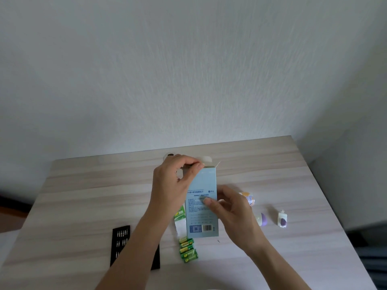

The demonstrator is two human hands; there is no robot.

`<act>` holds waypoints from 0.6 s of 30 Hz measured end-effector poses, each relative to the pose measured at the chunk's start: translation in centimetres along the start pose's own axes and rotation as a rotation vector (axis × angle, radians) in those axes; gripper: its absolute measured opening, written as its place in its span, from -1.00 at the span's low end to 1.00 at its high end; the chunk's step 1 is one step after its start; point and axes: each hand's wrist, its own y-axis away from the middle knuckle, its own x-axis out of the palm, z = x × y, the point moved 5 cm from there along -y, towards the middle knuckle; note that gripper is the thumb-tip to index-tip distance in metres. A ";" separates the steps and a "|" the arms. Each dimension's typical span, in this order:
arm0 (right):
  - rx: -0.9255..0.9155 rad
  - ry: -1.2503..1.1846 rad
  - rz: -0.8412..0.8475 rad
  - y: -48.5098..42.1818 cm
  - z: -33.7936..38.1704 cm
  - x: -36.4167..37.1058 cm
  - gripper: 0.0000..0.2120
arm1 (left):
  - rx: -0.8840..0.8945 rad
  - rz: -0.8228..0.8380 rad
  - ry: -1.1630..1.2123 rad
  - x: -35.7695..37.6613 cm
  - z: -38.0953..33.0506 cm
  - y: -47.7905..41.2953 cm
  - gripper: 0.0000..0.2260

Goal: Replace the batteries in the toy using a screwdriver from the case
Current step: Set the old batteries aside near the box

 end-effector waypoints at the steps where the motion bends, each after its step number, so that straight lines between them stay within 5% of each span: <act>1: 0.000 -0.005 -0.008 0.0 0.1 0.0 -0.88 | 0.021 -0.009 -0.033 0.0 0.0 0.2 -0.98; 10: 0.041 0.090 0.003 -0.1 -1.4 0.1 -0.89 | 0.034 0.008 -0.009 -0.5 2.2 1.4 -0.77; 18: 0.174 0.167 -0.123 -4.4 -5.1 -1.2 -0.92 | -0.359 0.119 -0.032 0.0 11.7 5.9 -0.85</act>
